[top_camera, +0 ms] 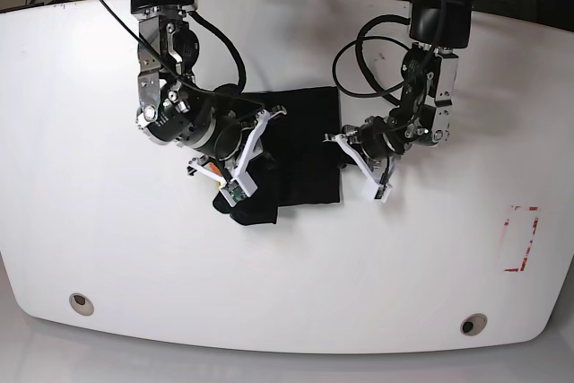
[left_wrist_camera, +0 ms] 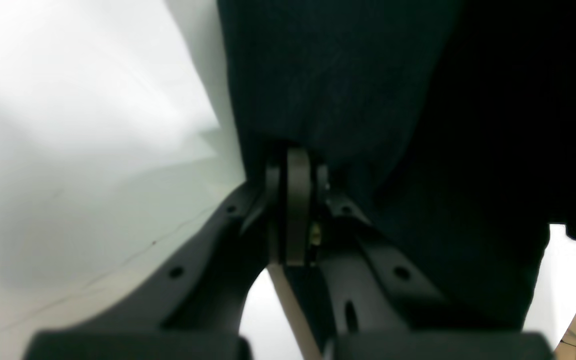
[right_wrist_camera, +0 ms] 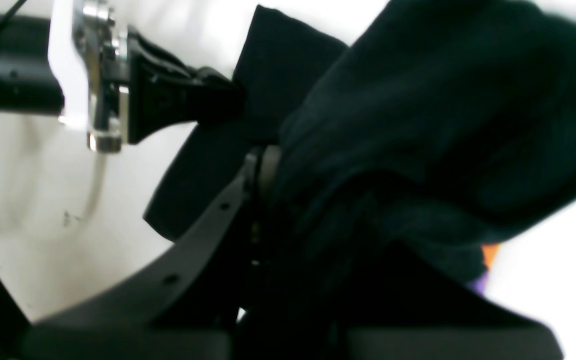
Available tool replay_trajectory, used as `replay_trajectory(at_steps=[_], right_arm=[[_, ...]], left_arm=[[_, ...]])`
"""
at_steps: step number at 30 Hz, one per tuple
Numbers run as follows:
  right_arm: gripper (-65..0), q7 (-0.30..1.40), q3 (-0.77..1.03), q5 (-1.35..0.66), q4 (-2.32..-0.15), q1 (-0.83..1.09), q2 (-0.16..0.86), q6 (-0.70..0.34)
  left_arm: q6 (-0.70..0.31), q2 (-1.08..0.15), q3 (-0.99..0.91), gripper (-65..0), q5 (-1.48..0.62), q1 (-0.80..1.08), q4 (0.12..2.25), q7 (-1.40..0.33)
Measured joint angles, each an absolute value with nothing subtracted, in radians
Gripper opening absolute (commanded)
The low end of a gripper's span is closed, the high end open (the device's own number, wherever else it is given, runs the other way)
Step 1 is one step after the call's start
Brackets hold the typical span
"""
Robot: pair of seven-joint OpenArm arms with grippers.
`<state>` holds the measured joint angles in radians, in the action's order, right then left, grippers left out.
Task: Layout the t-shirt on the table in an organized manner, then fold the t-shirt properly
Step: 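Fold the strip's end with the right gripper over toward the left gripper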
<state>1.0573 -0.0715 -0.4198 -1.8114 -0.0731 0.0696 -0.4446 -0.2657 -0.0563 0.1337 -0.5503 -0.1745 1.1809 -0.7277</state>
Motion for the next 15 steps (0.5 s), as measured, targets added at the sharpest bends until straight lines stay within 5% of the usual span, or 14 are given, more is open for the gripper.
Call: replay_trajectory(at_steps=[4,12,15], right_arm=[[-53.3,1.055,-0.074,-0.422,-1.776,-0.081,0.058,-0.445],[-19.2,1.012,-0.072,-0.422,-1.757,-0.086,0.046,-0.437],[-12.7,1.005,-0.073,-0.422,-1.757,-0.087,0.043,-0.438]], left_arm=[[-0.266,-0.056,0.134,-65.0,-0.551,-0.175,1.181,-0.728],[-0.266,-0.057,0.134,-65.0,-0.551,-0.174,1.181,-0.728],[-0.266,-0.057,0.134,-65.0,-0.552,-0.174,1.181,-0.728]])
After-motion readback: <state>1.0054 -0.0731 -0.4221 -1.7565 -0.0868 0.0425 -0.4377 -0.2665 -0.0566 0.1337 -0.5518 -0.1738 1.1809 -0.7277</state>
